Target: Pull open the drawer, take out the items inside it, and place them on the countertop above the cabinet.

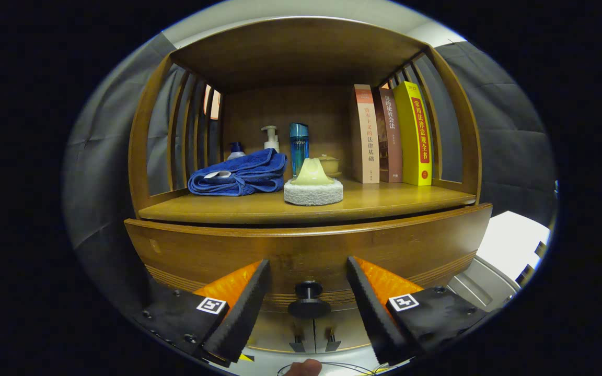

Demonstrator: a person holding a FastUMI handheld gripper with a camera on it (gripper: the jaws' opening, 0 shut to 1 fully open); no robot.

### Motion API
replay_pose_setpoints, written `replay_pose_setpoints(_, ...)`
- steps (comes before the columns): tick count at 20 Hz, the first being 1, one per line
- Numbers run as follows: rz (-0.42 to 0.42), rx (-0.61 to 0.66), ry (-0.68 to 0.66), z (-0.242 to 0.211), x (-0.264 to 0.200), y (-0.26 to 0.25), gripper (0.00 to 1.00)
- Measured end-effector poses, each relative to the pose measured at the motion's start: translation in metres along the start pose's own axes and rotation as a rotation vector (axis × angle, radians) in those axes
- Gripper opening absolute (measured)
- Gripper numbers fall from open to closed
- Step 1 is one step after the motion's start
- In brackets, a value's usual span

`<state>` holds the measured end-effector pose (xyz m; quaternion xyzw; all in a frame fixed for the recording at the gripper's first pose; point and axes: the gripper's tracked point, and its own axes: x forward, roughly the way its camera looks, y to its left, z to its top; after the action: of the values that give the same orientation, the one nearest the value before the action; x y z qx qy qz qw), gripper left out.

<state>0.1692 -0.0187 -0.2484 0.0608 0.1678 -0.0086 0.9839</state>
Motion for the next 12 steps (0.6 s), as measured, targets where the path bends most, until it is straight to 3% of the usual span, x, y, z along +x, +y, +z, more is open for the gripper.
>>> replay_pose_setpoints(9, 0.013, 0.035, -0.002, 0.0, 0.011, 0.0, 0.98)
replay_pose_setpoints(12, 0.017, 0.01, -0.031, 0.02, 0.006, 0.003, 0.98)
